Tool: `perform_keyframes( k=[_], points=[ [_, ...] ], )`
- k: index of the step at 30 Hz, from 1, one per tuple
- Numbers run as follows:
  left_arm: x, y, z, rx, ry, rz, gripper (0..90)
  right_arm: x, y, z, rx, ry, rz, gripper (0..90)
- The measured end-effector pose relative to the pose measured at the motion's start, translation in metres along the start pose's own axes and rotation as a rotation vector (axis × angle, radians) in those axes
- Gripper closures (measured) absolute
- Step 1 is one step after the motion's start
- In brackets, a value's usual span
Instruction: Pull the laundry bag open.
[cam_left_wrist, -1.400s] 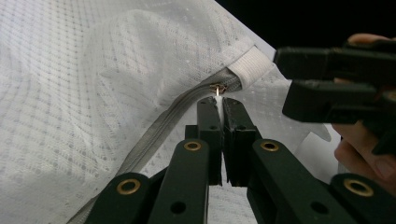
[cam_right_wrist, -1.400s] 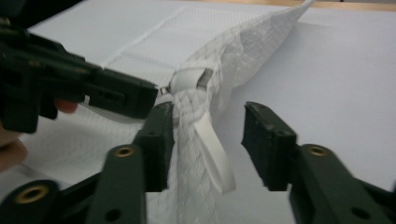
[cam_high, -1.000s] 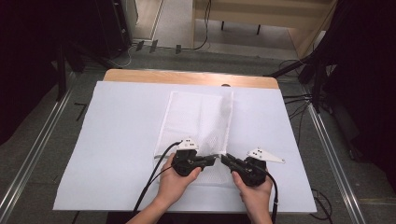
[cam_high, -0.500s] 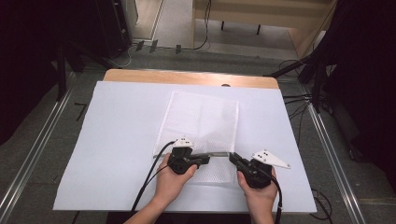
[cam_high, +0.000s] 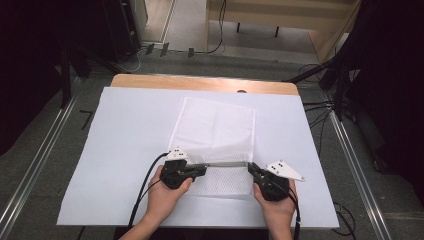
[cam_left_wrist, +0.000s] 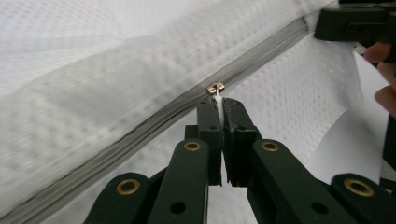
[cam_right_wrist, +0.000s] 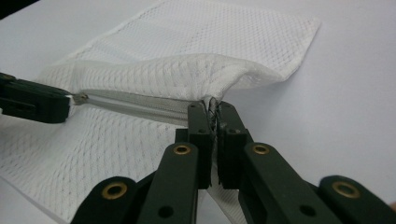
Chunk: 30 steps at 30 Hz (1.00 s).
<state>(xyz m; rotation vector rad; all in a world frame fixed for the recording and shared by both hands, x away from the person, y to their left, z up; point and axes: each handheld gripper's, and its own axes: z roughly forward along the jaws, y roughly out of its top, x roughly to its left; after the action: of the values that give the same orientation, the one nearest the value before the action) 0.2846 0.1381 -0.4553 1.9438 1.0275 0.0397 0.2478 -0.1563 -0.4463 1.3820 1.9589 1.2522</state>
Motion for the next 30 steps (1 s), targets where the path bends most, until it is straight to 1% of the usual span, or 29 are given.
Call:
perform_keyframes(
  k=[2, 4, 5, 6, 8, 9, 11, 12, 13, 14, 15, 16, 18, 20, 22, 23, 24, 30],
  points=[
    [0.005, -0.002, -0.008, 0.003, 0.02, 0.008, 88.0, 0.0, 0.0, 0.0, -0.001, -0.004, -0.009, 87.9],
    [0.006, -0.004, -0.011, 0.004, 0.026, 0.011, 88.0, -0.001, 0.0, 0.0, 0.0, -0.009, -0.009, 87.9],
    [0.011, -0.008, -0.017, 0.004, 0.038, 0.008, 88.0, -0.002, -0.001, 0.0, 0.0, -0.013, -0.013, 87.9],
    [0.011, -0.008, -0.017, 0.004, 0.038, 0.008, 88.0, -0.002, -0.001, 0.0, 0.0, -0.013, -0.013, 87.9],
    [0.016, -0.012, -0.024, 0.002, 0.045, 0.004, 88.1, -0.004, -0.001, 0.0, 0.001, -0.019, -0.009, 88.0],
    [0.022, -0.016, -0.031, 0.002, 0.052, 0.001, 88.1, -0.005, -0.001, 0.0, 0.003, -0.024, -0.011, 87.9],
    [0.026, -0.02, -0.037, 0.003, 0.063, -0.003, 88.0, -0.006, -0.001, 0.0, 0.005, -0.03, -0.009, 87.9],
    [0.026, -0.02, -0.037, 0.003, 0.063, -0.003, 88.0, -0.006, -0.001, 0.0, 0.005, -0.03, -0.009, 87.9],
    [0.03, -0.023, -0.044, 0.002, 0.075, -0.004, 88.0, -0.006, -0.002, 0.0, 0.006, -0.036, -0.01, 87.9],
    [0.03, -0.023, -0.044, 0.002, 0.075, -0.004, 88.0, -0.006, -0.002, 0.0, 0.006, -0.036, -0.01, 87.9],
    [0.034, -0.026, -0.052, 0.001, 0.082, -0.01, 88.0, -0.007, -0.002, 0.001, 0.006, -0.044, -0.013, 87.9],
    [0.034, -0.026, -0.052, 0.001, 0.082, -0.01, 88.1, -0.008, -0.002, 0.001, 0.006, -0.046, -0.01, 87.9],
    [0.038, -0.03, -0.06, 0.001, 0.093, -0.013, 88.1, -0.009, -0.002, 0.001, 0.005, -0.046, -0.011, 88.0],
    [0.043, -0.035, -0.069, 0.009, 0.102, -0.018, 88.0, -0.012, -0.002, 0.0, 0.008, -0.058, 0.0, 88.0],
    [0.046, -0.038, -0.074, 0.01, 0.105, -0.018, 88.0, -0.014, -0.003, 0.0, 0.007, -0.061, 0.0, 87.9],
    [0.046, -0.038, -0.074, 0.01, 0.105, -0.018, 88.0, -0.014, -0.003, 0.0, 0.007, -0.06, -0.001, 87.9],
    [0.048, -0.041, -0.078, 0.006, 0.107, -0.021, 88.0, -0.014, -0.003, 0.0, 0.007, -0.062, -0.001, 88.0],
    [0.051, -0.043, -0.087, -0.007, 0.113, -0.028, 88.0, -0.012, -0.003, 0.001, 0.011, -0.064, -0.017, 87.9]
  ],
)
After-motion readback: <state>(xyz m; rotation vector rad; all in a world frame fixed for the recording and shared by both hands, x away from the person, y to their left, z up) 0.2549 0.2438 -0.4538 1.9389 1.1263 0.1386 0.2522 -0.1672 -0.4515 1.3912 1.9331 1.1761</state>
